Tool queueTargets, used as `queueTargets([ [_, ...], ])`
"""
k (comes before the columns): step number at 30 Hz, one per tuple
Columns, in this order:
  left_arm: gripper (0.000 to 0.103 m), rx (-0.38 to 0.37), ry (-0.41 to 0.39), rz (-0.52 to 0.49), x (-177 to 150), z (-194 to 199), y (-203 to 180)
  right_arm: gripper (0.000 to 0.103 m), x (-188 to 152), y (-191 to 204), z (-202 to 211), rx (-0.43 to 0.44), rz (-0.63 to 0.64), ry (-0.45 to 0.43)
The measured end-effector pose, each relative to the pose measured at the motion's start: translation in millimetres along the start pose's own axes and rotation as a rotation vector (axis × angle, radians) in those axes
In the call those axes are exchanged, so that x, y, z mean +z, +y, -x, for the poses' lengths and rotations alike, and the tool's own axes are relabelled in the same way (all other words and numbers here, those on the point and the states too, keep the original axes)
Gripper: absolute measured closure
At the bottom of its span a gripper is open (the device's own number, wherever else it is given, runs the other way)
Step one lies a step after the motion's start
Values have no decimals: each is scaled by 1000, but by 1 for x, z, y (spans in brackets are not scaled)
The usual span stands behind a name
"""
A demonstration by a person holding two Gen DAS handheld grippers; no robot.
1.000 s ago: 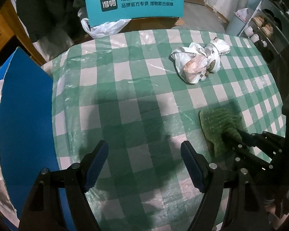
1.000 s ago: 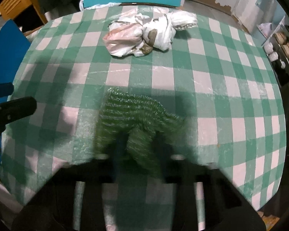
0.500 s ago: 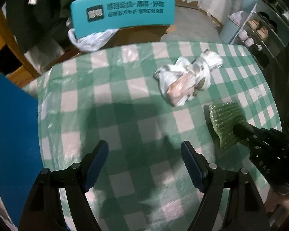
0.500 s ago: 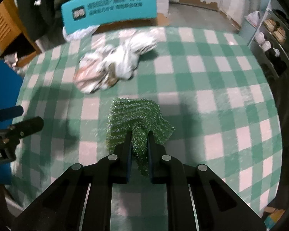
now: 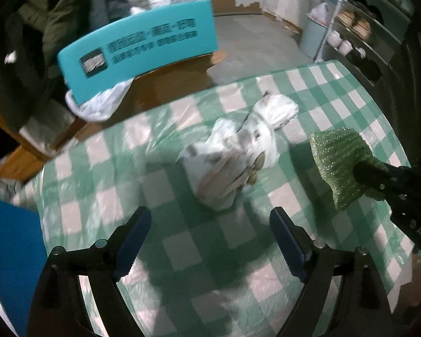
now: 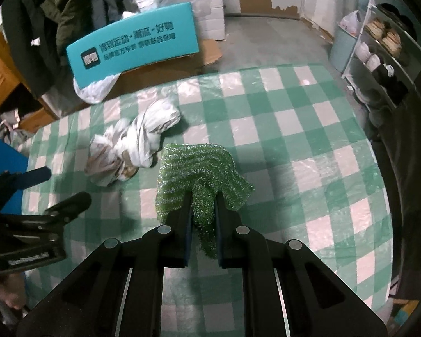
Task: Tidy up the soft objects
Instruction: 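Close the left tool on the white plastic bag bundle while the right tool holds the pad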
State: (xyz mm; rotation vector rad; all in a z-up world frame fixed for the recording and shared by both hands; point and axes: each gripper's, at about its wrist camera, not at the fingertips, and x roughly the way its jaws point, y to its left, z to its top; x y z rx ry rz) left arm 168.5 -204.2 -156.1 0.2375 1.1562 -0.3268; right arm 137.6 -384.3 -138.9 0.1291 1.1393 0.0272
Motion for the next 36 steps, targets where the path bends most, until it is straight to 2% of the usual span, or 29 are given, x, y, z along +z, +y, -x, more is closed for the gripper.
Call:
queueTargets([
  [8, 13, -10, -38, -43, 25, -6, -20, 92, 6, -10, 5, -3, -30, -12],
  [17, 13, -32, -32, -66, 48, -26, -33, 92, 9, -20, 7, -32, -56, -25],
  [20, 13, -40, -2, -74, 54, -39, -38, 92, 10, -24, 7, -29, -70, -25],
  [28, 14, -63, 31, -7, 55, -61, -33, 92, 11, -20, 7, -28, -65, -25],
  [29, 16, -69, 29, 7, 54, -62, -30, 92, 11, -20, 8, -29, -66, -26],
  [31, 31, -69, 36, 22, 53, -64, -27, 92, 12, -21, 8, -30, -71, -25],
  [36, 52, -46, 27, 5, 48, -61, -24, 92, 13, -21, 7, -33, -79, -23],
])
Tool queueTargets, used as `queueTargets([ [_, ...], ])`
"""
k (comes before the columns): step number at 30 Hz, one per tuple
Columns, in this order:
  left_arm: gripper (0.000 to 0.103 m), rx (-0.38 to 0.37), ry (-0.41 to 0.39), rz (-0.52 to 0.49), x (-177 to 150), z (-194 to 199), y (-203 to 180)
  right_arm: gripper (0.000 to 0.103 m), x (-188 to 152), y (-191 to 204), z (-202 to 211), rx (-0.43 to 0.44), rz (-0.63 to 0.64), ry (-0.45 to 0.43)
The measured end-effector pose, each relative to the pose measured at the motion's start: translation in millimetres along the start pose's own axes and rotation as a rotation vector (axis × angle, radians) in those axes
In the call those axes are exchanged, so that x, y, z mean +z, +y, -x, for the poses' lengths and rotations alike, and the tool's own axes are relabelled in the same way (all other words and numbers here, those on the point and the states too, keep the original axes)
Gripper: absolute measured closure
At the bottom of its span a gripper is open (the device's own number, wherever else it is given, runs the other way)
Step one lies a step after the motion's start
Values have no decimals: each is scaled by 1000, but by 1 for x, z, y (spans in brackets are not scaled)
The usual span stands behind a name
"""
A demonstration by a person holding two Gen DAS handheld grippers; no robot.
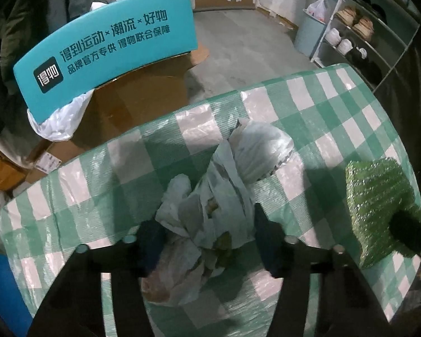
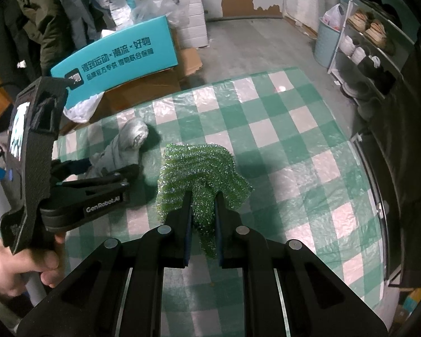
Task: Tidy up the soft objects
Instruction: 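Close the left tool on the white plastic bag bundle while the right tool holds the pad, then carry the plastic bag bundle and green pad over the box with both tools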
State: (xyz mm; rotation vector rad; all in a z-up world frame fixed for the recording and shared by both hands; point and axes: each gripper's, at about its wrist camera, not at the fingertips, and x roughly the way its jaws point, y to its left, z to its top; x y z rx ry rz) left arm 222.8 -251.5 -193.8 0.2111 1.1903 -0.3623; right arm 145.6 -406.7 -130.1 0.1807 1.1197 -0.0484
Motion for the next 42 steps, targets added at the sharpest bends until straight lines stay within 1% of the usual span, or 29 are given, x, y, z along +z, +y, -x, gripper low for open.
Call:
queueTargets([
  [3, 57, -10, 2, 11, -4, 3, 5, 92, 0, 2, 1, -1, 7, -2],
  [6, 58, -23, -6, 41, -10, 10, 11, 92, 0, 6, 3, 1, 13, -6],
  [13, 58, -25, -19, 70, -25, 32, 21, 92, -2, 18, 13, 8, 36, -21],
  [23, 58, -4, -53, 78, -56, 80, 39, 92, -8, 45, 38, 40, 84, -56],
  [34, 58, 30, -61, 116, -93, 127, 58, 92, -19, 74, 72, 102, 123, -87],
  [42, 58, 23, -94, 158, -110, 162, 73, 92, -30, 91, 92, 134, 166, -100],
])
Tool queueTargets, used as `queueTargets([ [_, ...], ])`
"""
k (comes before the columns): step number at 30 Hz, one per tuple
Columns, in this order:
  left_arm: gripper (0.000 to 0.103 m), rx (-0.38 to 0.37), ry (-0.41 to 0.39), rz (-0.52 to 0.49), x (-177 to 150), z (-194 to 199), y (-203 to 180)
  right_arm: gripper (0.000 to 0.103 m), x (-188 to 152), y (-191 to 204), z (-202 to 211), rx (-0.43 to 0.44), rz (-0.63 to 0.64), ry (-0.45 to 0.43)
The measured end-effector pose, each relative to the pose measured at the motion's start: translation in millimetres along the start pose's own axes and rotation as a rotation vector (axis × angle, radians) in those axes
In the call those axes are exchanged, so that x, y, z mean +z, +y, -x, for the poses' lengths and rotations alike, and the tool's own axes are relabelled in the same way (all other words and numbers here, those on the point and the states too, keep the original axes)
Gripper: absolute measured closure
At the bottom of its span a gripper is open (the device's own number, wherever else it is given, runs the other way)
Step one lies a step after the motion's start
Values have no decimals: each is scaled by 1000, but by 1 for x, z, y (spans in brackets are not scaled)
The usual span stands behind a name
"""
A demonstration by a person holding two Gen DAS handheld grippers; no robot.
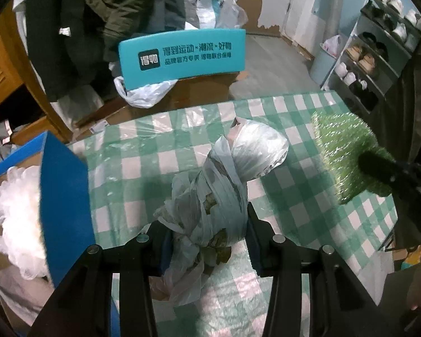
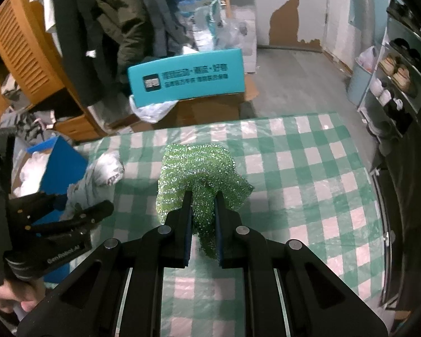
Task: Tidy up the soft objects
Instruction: 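Carry the plastic bag bundle and green pad over the box with both tools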
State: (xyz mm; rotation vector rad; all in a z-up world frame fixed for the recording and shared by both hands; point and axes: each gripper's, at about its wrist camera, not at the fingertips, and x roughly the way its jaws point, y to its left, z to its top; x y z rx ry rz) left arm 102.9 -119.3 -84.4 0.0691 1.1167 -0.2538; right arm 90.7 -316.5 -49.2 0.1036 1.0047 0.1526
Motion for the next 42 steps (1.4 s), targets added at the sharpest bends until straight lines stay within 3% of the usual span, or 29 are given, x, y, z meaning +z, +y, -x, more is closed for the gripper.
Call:
queueTargets([
  [22, 58, 72, -71, 73, -34, 64, 63, 92, 5, 74, 31, 88, 114, -33],
  [42, 58, 165, -89, 289, -59, 85, 193, 92, 13, 194, 10, 193, 273, -6],
])
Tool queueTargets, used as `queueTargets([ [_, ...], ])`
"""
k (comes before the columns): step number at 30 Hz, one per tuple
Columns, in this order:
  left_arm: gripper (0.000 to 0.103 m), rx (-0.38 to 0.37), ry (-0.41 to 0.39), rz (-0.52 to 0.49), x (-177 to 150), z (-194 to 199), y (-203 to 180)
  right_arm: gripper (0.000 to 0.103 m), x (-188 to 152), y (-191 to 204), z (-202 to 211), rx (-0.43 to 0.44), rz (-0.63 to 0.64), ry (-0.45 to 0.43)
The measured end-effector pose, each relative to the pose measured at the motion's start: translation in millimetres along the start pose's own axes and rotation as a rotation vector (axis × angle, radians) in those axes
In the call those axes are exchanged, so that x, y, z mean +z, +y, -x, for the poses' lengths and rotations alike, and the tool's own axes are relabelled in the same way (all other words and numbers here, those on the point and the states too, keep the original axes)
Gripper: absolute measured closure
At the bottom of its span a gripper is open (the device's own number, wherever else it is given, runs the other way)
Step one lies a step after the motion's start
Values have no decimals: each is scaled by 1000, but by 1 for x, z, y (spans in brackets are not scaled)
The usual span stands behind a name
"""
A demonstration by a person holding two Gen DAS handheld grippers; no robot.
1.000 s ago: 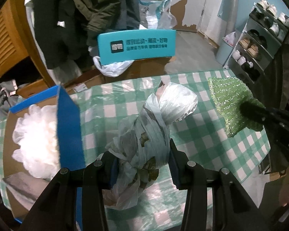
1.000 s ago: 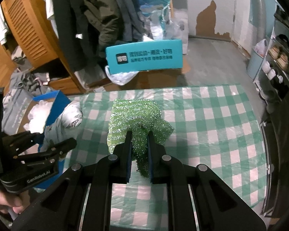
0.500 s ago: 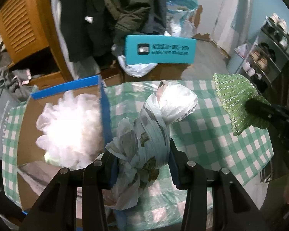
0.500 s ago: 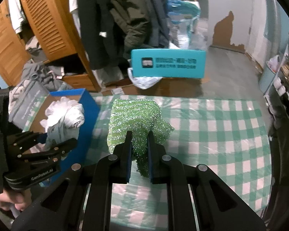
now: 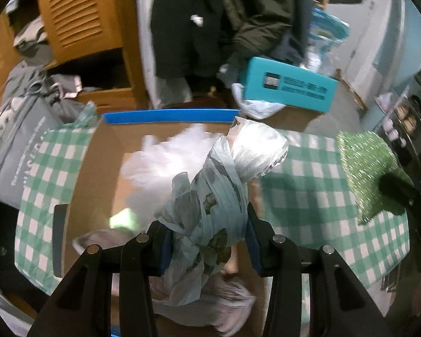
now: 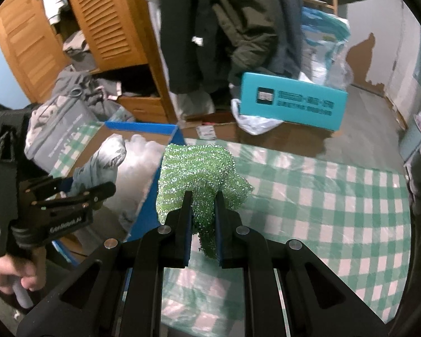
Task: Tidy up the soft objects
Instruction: 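Carry the plastic bag bundle and green pad over the box with both tools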
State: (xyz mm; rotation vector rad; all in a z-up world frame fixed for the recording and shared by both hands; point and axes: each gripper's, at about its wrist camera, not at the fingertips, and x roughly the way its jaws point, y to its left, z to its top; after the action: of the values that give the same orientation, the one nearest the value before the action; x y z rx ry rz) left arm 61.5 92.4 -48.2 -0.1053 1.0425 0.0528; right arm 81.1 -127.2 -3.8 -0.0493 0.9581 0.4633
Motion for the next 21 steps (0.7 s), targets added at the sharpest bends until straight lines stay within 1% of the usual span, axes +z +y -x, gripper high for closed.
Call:
queueTargets([
  [3, 58, 12, 8, 36, 4, -5, 21, 92, 5, 17, -7, 18, 20, 6],
  [7, 58, 54, 16, 54, 10, -13, 42, 92, 10, 38, -17, 33, 49, 14],
  [10, 58, 60, 26, 72, 12, -19, 58, 92, 12, 54, -26, 45, 74, 26],
  [13, 58, 77, 35, 77, 14, -25, 68, 92, 12, 67, -34, 58, 96, 43],
  [21, 58, 116, 81, 131, 19, -52, 103, 92, 5, 100, -57, 105, 146, 92],
])
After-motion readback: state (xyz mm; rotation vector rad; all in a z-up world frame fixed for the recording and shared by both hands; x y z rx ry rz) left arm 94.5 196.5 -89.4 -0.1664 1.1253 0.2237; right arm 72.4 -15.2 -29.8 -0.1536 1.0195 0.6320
